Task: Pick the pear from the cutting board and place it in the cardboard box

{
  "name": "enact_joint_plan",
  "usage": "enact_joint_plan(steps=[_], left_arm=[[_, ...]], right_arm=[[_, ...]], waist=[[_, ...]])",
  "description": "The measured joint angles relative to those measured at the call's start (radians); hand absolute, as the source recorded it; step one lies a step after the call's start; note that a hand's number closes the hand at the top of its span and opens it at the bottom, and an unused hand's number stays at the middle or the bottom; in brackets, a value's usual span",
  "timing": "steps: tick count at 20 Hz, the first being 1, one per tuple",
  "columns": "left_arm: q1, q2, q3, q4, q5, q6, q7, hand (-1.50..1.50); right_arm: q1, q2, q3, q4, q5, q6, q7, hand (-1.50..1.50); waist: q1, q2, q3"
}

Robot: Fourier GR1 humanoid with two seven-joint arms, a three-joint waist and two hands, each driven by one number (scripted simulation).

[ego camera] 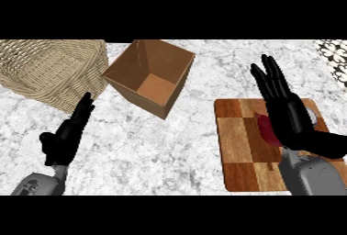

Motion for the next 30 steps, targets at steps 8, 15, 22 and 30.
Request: enact_joint_plan(steps=[8,15,22,30], left_arm=[[0.018,0.053,0.02,-0.014,-0.073,0.058,0.031,0.0],[0.062,0.044,0.007,-0.087,-0.137,0.113,0.113,0.0],[0.075,0.053,0.027,-0.105,-0.14,0.099,0.131,0.0],[0.089,0.053,0.023,-0.139,-0.157,0.107,0.158,0.0]], right_arm=[[-0.176,-0.186,-0.039,0.092,0.031,0.185,0.004,1.5],[-0.229,-0.167,-0.142,0.394,0.052,0.183,-0.143,-1.5],[-0.258,-0.373,-0.083,0.455,0.217,0.327,-0.22,-1.5],[-0.341,-0.62,0.072,0.411,0.405,0.574,-0.143,-1.5]], waist=[[0.021,0.026,0.019],[0.017,0.031,0.027],[0.01,0.03,0.027],[0.013,0.026,0.025]])
